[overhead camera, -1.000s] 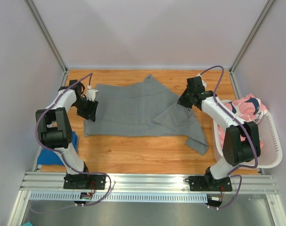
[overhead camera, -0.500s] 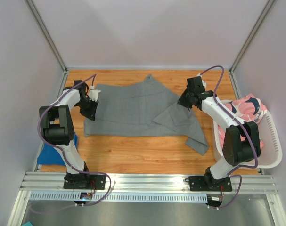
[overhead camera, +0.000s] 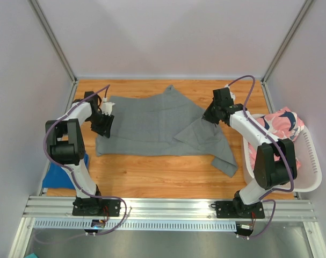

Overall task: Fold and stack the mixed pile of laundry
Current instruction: Fold the shirt.

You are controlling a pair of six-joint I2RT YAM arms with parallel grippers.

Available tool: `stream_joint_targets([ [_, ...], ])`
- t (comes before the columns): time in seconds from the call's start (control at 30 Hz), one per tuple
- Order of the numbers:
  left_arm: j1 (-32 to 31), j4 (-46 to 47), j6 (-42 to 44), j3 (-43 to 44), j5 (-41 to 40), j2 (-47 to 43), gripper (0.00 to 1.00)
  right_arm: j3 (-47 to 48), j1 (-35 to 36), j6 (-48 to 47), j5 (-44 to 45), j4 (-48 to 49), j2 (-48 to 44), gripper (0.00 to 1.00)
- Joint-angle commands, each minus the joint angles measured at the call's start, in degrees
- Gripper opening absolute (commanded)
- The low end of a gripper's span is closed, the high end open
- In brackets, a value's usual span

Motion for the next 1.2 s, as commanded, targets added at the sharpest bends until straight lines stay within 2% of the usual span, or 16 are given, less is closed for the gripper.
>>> stream_joint_targets([
  [0.0, 0.2, 1.5, -0.6, 0.9, 0.3, 1.5, 0.49, -0.5, 0.2, -0.6, 1.6, 1.1, -1.0, 0.0],
  [0.03, 0.2, 1.3, -0.6, 0.6, 0.5, 1.6, 0.45, -0.6, 0.1, -0.6, 1.5, 1.2, -1.1, 0.0],
  [0.07, 0.2, 1.0, -0.5, 0.3, 1.2, 1.7, 0.37, -0.8, 0.2, -0.7, 1.6, 1.1, -1.1, 0.0],
  [0.13, 0.2, 1.0, -0.2, -0.4, 2.5, 1.2, 0.31, -0.9, 0.1, -0.5, 1.6, 1.1, -1.2, 0.0],
  [0.17, 0.2, 1.0, -0.1, -0.9, 2.7, 0.6, 0.22, -1.1, 0.2, -0.5, 1.6, 1.2, -1.2, 0.0],
  [0.23, 0.2, 0.9, 0.1, -1.2, 3.0, -0.2, 0.11, -1.2, 0.0, -0.4, 1.5, 1.3, -1.2, 0.0],
  [0.27, 0.1, 0.7, 0.0, -1.2, 3.0, -1.1, 0.0, -1.2, 0.2, -0.4, 1.6, 1.2, -1.4, 0.0],
  [0.47, 0.4, -0.2, -0.4, -2.2, 1.3, -8.0, 0.0, -1.6, 0.2, -0.1, 1.7, 0.8, -4.2, 0.0],
  [0.6, 2.7, -0.6, -1.0, -3.1, 0.4, -12.1, 0.0, -2.9, 0.2, 1.3, 1.8, 1.8, -8.7, 0.0],
  [0.73, 4.3, -0.6, -0.6, -4.3, -0.5, -14.0, 0.0, -1.8, 0.2, 1.8, 1.6, 2.6, -8.9, 0.01],
  [1.03, 6.5, 2.7, -2.4, -4.3, -1.0, -11.1, 0.0, 3.5, 0.6, 0.2, 1.6, 4.3, -3.7, 0.0],
  [1.17, 6.5, 3.1, -2.3, -2.9, 0.4, -7.3, 0.0, 7.0, 0.8, -1.0, -0.3, 4.0, 2.7, 0.0],
])
